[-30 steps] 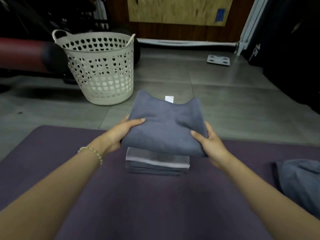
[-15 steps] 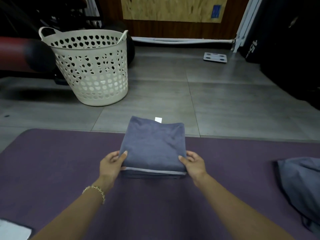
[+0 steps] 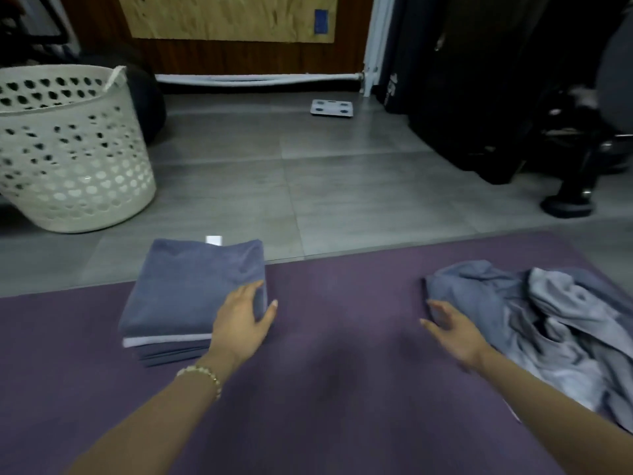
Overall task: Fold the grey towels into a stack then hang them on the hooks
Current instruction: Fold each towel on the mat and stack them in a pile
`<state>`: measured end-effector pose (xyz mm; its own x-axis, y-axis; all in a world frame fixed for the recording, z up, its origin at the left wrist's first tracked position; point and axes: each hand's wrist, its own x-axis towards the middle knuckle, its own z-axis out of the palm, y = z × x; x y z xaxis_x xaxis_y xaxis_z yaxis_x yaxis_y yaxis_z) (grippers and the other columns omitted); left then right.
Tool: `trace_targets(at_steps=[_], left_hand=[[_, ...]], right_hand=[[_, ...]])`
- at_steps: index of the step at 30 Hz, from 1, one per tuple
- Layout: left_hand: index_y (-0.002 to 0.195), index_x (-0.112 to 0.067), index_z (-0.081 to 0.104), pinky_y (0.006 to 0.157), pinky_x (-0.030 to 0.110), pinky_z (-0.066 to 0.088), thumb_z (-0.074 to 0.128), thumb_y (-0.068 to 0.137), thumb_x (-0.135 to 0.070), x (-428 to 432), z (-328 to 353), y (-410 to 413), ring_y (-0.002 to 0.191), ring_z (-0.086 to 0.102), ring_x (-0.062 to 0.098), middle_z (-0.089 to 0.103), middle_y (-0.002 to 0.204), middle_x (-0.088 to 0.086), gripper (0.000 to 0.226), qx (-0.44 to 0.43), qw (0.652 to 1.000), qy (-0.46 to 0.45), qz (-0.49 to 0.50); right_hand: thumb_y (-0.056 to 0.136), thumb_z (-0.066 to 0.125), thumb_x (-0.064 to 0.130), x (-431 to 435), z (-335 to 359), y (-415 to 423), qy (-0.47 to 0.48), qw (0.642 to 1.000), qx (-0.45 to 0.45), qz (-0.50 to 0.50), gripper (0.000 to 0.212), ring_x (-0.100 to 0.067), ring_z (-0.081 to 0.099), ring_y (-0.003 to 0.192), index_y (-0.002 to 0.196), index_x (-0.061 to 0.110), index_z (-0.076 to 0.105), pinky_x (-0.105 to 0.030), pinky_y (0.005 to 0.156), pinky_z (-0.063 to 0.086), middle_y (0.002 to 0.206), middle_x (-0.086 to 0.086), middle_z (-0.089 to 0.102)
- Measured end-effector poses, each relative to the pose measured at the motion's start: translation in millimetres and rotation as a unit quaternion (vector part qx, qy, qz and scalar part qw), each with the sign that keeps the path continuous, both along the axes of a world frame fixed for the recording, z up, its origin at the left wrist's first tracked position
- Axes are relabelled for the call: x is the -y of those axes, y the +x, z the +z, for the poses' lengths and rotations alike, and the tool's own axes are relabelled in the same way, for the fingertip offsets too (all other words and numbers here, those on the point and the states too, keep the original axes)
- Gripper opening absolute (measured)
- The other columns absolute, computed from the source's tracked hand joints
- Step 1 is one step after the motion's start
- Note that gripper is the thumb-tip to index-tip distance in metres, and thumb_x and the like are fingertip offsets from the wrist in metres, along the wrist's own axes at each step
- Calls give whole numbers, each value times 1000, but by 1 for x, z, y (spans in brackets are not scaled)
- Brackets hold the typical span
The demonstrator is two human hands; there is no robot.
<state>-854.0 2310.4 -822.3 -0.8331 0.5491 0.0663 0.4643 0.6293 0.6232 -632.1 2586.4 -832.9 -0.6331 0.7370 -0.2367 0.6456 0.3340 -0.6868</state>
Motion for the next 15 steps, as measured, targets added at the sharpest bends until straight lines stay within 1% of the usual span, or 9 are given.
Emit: trace_targets(at_steps=[3, 4, 6, 8, 9, 10, 12, 13, 15], left_hand=[[145, -13, 33, 110, 32, 27, 52, 93, -42, -51, -21, 41, 136, 36, 25, 41, 146, 6, 62, 56, 995, -61, -56], [146, -15, 30, 111, 32, 26, 49, 94, -45, -66, -31, 55, 137, 34, 24, 39, 148, 5, 64, 64, 992, -86, -73], [149, -16, 25, 114, 31, 22, 45, 94, -51, -90, -53, 82, 140, 30, 22, 34, 151, 3, 68, 72, 983, -131, -111], [149, -17, 22, 114, 30, 21, 43, 94, -52, -111, -71, 111, 141, 27, 19, 31, 153, 1, 69, 78, 974, -156, -147], [149, -17, 22, 113, 29, 21, 42, 94, -54, -120, -79, 124, 141, 27, 19, 31, 153, 0, 70, 80, 971, -163, -159], [149, -18, 22, 113, 29, 22, 41, 92, -58, -129, -87, 136, 141, 27, 18, 31, 153, -1, 72, 83, 968, -168, -169], [150, -18, 22, 113, 28, 21, 36, 87, -66, -145, -100, 156, 141, 26, 17, 29, 154, -1, 80, 93, 961, -173, -193], [150, -19, 21, 114, 29, 20, 37, 89, -64, -152, -107, 163, 142, 25, 18, 27, 155, -2, 78, 104, 957, -176, -205], [151, -20, 18, 116, 30, 18, 40, 94, -56, -165, -120, 176, 144, 20, 17, 23, 157, -2, 71, 124, 947, -188, -226]], right_hand=[[86, 67, 13, -33, -8, 71, -11, 996, 27, -88, 51, -29, 49, 121, 132, 1, 48, -26, 90, 36, 137, -17, 49], [85, 68, 13, -41, -15, 94, -20, 993, 28, -115, 53, -30, 49, 120, 132, 2, 48, -29, 89, 38, 138, -18, 47], [83, 72, 15, -50, -30, 136, -21, 986, 37, -162, 58, -33, 47, 123, 134, 3, 47, -37, 94, 39, 141, -17, 44], [78, 77, 21, -57, -47, 172, -23, 980, 42, -191, 64, -32, 46, 124, 133, 5, 48, -37, 97, 39, 138, -15, 46], [73, 80, 30, -62, -57, 187, -26, 980, 49, -190, 70, -30, 48, 122, 131, 5, 50, -37, 98, 39, 134, -14, 49], [65, 83, 47, -70, -73, 201, -26, 979, 63, -191, 80, -28, 51, 120, 127, 7, 53, -37, 97, 42, 130, -12, 52], [48, 70, 81, -90, -107, 223, -23, 980, 59, -188, 102, -25, 55, 115, 121, 12, 57, -38, 96, 46, 123, -7, 57], [48, 69, 81, -94, -110, 226, -22, 980, 59, -190, 102, -24, 54, 117, 122, 12, 56, -38, 98, 45, 125, -7, 56], [64, 78, 57, -91, -98, 219, -22, 980, 73, -185, 88, -27, 45, 127, 133, 12, 49, -40, 106, 38, 138, -9, 47]])
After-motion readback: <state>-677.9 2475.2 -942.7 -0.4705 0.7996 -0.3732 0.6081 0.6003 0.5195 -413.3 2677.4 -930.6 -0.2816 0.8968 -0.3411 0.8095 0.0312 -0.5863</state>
